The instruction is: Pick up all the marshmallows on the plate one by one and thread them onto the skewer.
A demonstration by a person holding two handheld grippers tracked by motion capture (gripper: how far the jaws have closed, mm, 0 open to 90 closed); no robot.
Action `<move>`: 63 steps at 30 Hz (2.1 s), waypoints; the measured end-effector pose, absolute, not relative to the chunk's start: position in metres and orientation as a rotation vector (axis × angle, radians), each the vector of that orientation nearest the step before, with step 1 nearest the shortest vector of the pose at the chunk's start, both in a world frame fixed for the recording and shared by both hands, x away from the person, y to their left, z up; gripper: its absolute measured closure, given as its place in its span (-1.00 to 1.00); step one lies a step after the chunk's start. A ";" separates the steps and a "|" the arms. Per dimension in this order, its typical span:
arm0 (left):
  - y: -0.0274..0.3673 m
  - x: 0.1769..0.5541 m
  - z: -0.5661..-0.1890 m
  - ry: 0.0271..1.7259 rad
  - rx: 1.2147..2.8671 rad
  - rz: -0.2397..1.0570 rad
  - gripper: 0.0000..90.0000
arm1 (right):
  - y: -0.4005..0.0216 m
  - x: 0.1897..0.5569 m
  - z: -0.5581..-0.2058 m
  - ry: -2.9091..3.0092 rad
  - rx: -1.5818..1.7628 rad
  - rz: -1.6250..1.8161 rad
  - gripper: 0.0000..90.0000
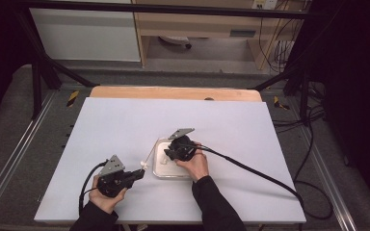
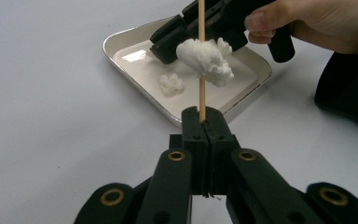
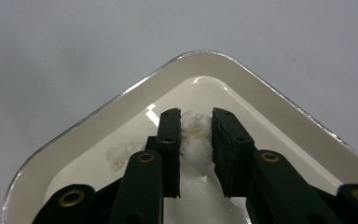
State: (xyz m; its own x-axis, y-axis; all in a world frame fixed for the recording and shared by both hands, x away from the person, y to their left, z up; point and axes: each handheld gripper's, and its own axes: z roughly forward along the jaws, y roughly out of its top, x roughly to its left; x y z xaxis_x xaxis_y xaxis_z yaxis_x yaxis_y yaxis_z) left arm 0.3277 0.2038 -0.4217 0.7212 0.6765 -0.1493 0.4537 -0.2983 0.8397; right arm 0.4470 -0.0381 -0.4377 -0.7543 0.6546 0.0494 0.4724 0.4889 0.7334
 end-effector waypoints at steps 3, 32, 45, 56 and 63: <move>0.203 0.327 -0.422 0.864 1.950 0.287 0.97 | -0.042 0.444 -0.428 2.497 0.961 1.155 0.63; 0.182 0.320 -0.421 0.780 1.996 0.256 0.97 | -0.121 0.393 -0.362 2.419 0.893 1.550 0.66; 0.172 0.316 -0.422 0.735 2.013 0.245 0.97 | -0.140 0.383 -0.343 2.352 0.876 1.723 0.67; 0.168 0.315 -0.422 0.705 2.023 0.242 0.97 | -0.135 0.387 -0.345 2.354 0.888 1.819 0.68; 0.165 0.314 -0.422 0.696 2.033 0.240 0.97 | -0.133 0.389 -0.347 2.357 0.902 1.839 0.68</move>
